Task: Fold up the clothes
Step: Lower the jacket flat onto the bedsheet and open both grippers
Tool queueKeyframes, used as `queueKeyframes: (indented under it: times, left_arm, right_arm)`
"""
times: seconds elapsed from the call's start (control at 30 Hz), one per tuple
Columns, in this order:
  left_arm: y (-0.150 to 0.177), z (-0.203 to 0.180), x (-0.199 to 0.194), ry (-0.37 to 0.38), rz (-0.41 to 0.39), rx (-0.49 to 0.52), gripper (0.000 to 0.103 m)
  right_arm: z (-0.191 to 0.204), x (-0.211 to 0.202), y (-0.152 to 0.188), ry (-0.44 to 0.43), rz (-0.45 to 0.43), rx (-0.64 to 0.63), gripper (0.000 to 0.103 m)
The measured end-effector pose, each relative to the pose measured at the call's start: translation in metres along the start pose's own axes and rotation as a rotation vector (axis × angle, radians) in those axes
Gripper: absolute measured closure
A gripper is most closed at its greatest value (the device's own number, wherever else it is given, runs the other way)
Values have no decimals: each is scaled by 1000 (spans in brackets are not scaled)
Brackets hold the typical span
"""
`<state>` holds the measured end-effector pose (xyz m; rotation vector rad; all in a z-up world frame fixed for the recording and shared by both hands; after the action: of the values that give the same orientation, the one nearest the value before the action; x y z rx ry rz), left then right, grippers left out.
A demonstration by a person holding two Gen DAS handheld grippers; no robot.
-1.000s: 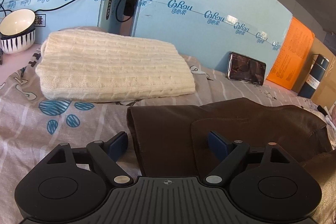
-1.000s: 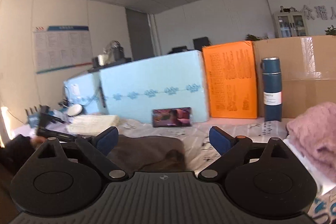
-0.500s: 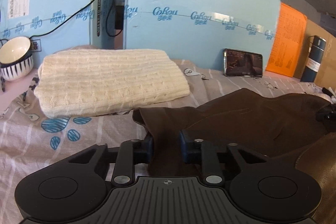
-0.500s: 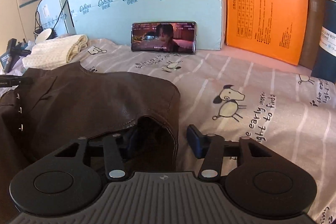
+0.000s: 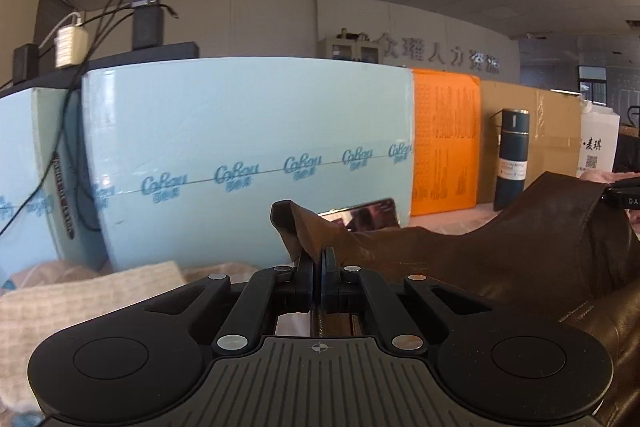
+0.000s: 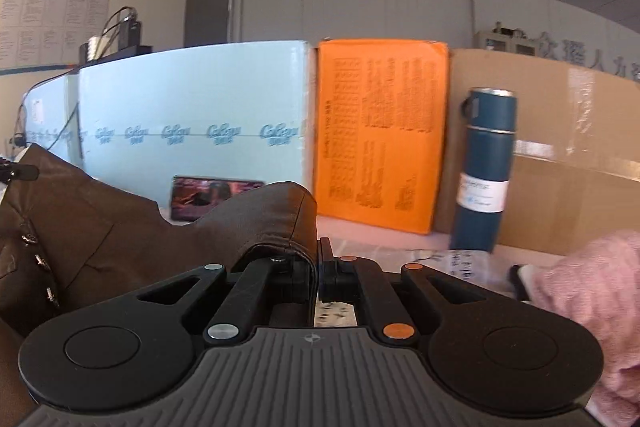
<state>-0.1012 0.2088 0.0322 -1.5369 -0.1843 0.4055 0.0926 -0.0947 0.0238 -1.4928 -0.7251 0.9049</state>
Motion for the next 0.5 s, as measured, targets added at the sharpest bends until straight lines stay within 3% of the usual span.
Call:
queueKeyframes:
  times: [0.13,0.23,0.3,0.37,0.43,0.5]
  left_arm:
    - [5,-23,49,52,50,7,100]
    - [25,-29,85,33,153,-1,92]
    - [37,-29,96,6,197,-16,88]
    - [41,-25,94,-10,210,-51,72]
    - [41,-24,84,16,205,-93,61]
    - [40,-30,70,111,204,-153,48]
  right_arm:
    - [-44,-15,4,115,5,23,99]
    - [-74,-11,27,198,92,33,99]
    - [-90,-9,45,243,162,63,90]
    - [-104,-9,63,279,232,113,55]
    - [-114,-12,71,294,258,166,41]
    - [-113,-24,64,269,211,175,33]
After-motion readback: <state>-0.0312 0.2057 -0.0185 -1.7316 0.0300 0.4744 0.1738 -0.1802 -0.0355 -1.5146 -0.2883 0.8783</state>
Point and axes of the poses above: each gripper's, at about its wrist camera, not at the fingertips, and x roughly the way its jaws point, z to its left, y to its underside, the point moved 7 cm from there along x, roughly the way its jaws point, and after that the axes turned 8 degrees about -z, right-handed, at the moved point
